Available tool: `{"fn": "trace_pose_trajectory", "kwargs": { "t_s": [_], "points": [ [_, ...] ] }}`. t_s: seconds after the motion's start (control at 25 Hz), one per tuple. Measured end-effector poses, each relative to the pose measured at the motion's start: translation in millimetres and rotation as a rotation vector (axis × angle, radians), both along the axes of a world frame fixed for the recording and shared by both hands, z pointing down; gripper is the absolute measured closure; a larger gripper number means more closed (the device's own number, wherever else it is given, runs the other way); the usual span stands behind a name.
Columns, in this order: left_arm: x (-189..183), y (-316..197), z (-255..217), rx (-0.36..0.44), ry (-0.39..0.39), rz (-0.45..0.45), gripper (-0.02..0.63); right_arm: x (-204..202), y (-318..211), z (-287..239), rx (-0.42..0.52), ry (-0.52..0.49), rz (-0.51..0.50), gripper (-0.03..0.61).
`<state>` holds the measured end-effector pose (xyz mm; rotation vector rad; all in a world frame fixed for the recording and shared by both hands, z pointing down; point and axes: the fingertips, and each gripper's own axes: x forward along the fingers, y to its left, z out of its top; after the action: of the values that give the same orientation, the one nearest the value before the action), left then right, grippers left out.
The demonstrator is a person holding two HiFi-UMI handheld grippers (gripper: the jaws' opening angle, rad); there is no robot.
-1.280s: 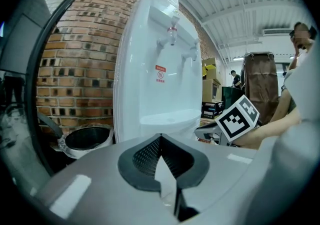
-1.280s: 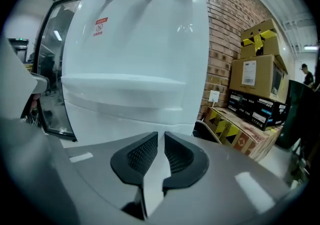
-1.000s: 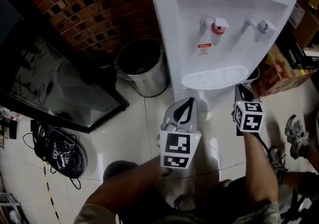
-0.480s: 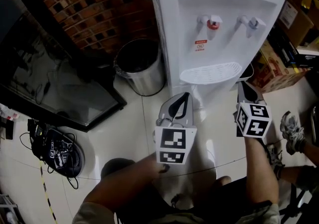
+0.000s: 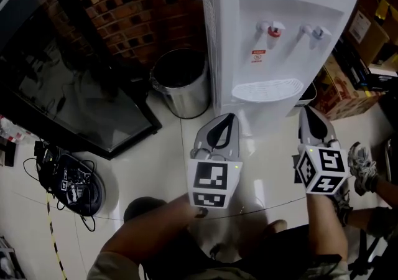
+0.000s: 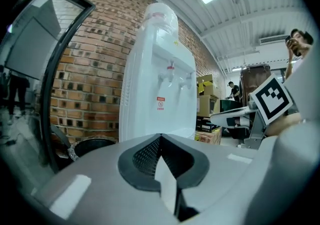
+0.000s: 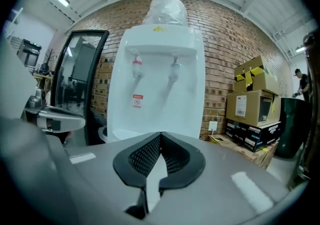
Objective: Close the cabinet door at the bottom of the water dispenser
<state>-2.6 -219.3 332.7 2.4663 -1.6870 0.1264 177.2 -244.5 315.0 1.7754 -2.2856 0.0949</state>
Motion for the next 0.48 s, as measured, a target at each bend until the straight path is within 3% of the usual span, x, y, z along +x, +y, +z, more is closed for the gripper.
{"fn": "trace_pose_trajectory", "kwargs": {
  "t_s": [0.48],
  "points": [
    [-39, 73, -39, 0.031, 0.061, -0.027, 0.614, -42, 71, -42, 0.05, -0.051, -0.082, 0.578]
  ]
}}
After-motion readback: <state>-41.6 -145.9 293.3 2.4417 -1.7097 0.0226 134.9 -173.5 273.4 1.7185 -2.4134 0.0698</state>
